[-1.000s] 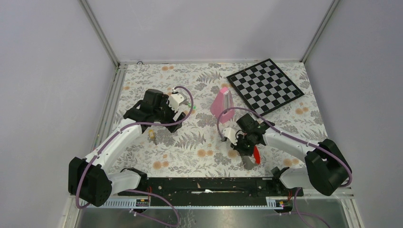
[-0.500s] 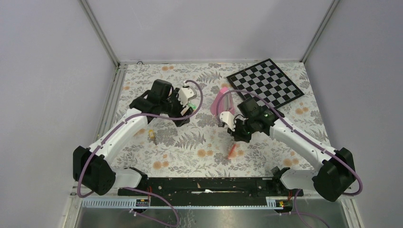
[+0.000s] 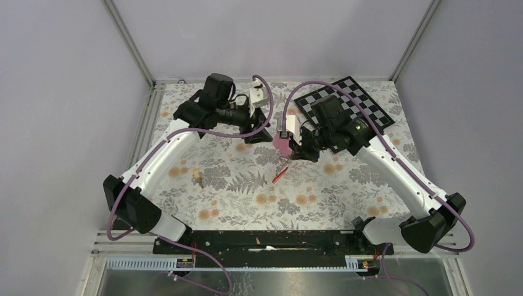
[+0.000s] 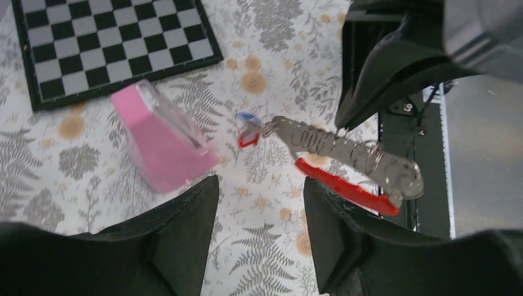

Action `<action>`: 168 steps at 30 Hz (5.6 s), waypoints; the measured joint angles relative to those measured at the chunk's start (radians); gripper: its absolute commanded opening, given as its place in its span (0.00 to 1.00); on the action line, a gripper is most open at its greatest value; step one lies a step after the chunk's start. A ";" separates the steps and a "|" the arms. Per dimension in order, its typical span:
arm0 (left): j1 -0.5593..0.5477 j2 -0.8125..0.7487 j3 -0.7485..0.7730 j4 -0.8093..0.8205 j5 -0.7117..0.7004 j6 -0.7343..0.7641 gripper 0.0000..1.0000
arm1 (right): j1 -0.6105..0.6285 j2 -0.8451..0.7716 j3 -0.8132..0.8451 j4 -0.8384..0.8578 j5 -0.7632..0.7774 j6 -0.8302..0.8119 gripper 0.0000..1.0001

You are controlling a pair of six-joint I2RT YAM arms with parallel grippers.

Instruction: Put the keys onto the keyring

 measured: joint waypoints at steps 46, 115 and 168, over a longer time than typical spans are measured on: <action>-0.171 0.083 -0.243 0.438 0.225 -0.348 0.33 | -0.148 -0.067 -0.118 0.070 -0.216 0.085 0.00; -0.165 0.108 -0.669 1.736 0.238 -1.286 0.01 | -0.401 -0.209 -0.345 0.312 -0.599 0.343 0.46; -0.165 0.122 -0.758 1.655 0.210 -0.906 0.01 | -0.351 -0.152 -0.538 0.592 -0.669 0.477 0.24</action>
